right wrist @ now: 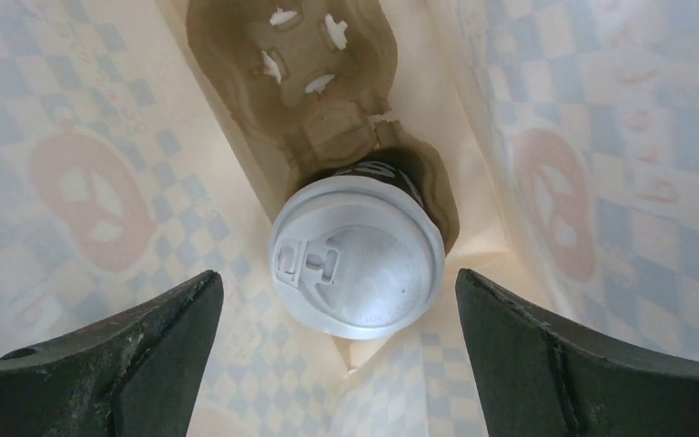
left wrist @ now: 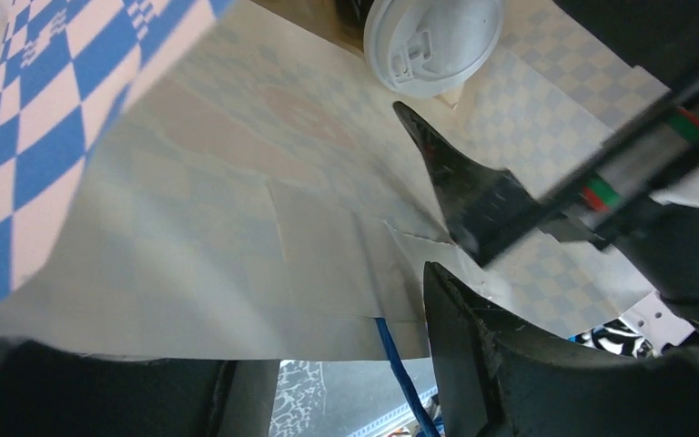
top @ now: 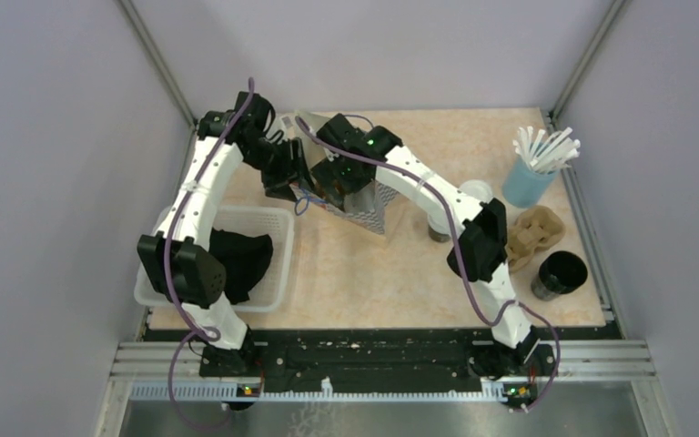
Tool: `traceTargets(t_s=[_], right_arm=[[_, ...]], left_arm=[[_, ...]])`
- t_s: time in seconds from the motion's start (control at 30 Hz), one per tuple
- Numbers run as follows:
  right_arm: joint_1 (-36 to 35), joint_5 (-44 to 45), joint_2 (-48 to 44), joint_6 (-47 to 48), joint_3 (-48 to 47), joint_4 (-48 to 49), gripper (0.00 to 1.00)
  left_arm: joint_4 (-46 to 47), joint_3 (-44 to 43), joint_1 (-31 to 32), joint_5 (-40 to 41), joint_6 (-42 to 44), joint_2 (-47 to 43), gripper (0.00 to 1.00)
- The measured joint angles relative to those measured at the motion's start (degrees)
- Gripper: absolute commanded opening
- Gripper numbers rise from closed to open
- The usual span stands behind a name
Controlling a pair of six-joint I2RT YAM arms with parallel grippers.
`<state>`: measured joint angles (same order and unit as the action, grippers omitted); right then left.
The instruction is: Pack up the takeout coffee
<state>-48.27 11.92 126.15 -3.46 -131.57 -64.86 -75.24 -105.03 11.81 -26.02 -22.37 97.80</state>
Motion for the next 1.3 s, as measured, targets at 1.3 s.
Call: traceTargets(t_s=[1.3], right_arm=[[13.5,11.5,-59.5,-13.0,47.9,9.0,0.98]], left_arm=[[2.8,3.0,0.0,0.1,-0.5,-3.5,0.65]])
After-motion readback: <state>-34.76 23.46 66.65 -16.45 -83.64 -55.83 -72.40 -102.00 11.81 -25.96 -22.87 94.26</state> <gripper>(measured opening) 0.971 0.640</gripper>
